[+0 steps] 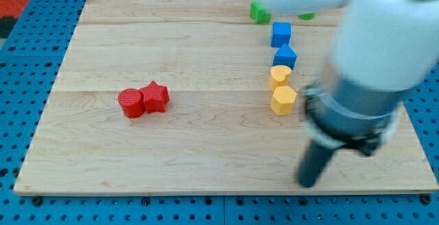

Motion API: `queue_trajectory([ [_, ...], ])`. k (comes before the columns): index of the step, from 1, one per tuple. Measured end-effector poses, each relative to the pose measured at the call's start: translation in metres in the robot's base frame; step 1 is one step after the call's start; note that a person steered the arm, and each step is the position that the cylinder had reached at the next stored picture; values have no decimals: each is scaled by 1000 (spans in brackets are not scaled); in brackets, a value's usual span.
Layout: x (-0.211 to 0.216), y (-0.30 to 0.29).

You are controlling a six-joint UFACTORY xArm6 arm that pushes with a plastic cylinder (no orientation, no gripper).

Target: Move the red star to the top center

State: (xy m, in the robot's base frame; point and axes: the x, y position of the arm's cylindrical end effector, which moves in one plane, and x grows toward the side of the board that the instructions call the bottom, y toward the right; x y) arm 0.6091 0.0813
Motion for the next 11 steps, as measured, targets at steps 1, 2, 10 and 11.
queue_trajectory([
  [1, -34, -70],
  [2, -63, -81],
  [10, -171, -255],
  [11, -215, -248],
])
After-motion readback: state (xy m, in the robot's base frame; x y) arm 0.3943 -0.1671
